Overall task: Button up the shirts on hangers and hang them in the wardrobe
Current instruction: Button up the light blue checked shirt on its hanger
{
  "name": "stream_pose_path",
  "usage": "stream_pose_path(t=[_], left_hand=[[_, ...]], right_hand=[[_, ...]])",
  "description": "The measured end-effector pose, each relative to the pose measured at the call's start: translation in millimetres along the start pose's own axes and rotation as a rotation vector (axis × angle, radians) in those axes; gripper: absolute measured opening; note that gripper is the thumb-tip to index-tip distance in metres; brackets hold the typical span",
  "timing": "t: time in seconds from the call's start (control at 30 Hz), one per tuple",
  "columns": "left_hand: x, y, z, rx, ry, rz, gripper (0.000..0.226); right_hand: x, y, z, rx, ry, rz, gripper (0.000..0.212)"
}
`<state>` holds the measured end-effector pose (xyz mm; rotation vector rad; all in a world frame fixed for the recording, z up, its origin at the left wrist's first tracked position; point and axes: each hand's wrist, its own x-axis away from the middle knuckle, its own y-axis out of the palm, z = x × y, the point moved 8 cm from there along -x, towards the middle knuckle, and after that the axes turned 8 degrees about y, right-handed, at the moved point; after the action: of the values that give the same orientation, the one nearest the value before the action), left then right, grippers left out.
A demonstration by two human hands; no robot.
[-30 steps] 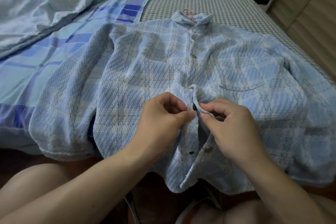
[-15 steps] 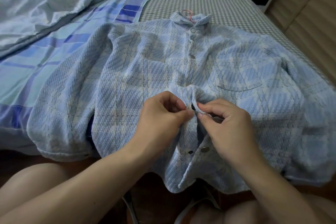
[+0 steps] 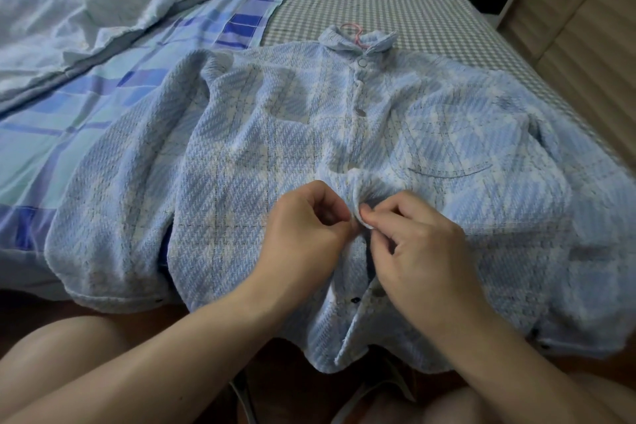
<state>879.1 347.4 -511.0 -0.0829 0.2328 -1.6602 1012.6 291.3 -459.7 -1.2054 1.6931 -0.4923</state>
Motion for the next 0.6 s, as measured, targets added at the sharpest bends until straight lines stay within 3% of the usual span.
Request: stream_pose_path(t=[0.2, 0.43, 0.53, 0.6], left_hand=[[0, 0, -1, 0.069, -0.015, 0.017, 0.028], [2, 1, -4, 0.18, -0.079, 0.004, 0.012], [1, 3, -7, 0.26, -0.107, -0.004, 0.034], [-2, 3, -12, 0.332, -0.152, -0.029, 0.033]], right_hand=[[-2, 5, 18, -0.147, 0.16, 0.014, 0.022], [3, 3, 8, -0.095, 0.061, 0.027, 0.014], [6, 9, -3, -0.044, -0.002, -0.035, 0.013], [3, 15, 11, -0.223, 0.166, -0.138, 0.012]])
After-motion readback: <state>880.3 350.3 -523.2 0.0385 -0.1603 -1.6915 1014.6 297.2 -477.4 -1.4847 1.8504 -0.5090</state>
